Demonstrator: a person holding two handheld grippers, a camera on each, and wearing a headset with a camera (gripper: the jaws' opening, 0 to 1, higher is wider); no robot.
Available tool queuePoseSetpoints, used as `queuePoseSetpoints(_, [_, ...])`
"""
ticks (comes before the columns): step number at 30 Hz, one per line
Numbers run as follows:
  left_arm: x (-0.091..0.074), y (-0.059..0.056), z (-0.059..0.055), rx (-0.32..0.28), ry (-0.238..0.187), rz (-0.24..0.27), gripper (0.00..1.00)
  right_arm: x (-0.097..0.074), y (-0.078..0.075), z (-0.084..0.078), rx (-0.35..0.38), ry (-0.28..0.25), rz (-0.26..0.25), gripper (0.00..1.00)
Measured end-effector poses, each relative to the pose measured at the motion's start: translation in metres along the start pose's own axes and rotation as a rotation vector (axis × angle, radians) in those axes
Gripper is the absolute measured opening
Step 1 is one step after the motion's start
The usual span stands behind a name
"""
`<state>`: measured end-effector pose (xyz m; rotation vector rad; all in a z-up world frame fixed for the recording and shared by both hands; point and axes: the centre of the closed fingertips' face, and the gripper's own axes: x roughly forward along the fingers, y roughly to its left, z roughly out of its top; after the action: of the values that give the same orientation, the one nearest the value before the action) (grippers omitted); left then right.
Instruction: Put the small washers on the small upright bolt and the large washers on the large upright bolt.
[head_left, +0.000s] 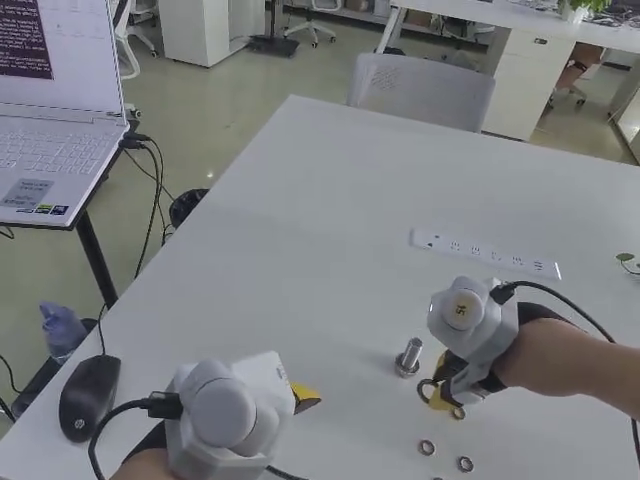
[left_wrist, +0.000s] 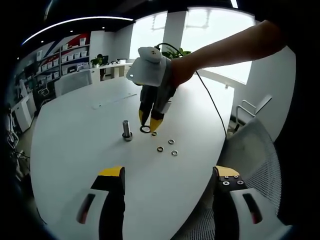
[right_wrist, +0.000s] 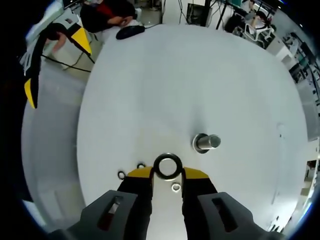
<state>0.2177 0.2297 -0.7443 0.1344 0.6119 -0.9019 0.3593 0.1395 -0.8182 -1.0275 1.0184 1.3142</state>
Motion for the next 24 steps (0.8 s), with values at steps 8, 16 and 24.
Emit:
queuePoseSetpoints(8, [-0.004, -0.001, -0.004, -0.01, 0.007, 0.008, 0.7, -0.017, -0.019, 0.002, -0.011, 0.009, -0.019, 0.22])
queuePoseSetpoints(16, [-0.003, 0.0, -0.007, -0.014, 0.015, 0.004, 0.7, -0.019, -0.029, 0.004, -0.009, 0.007, -0.035, 0.22])
queuePoseSetpoints(24, [-0.003, 0.004, -0.007, -0.016, 0.023, 0.001, 0.69, -0.02, -0.042, 0.017, -0.017, 0.002, -0.043, 0.22])
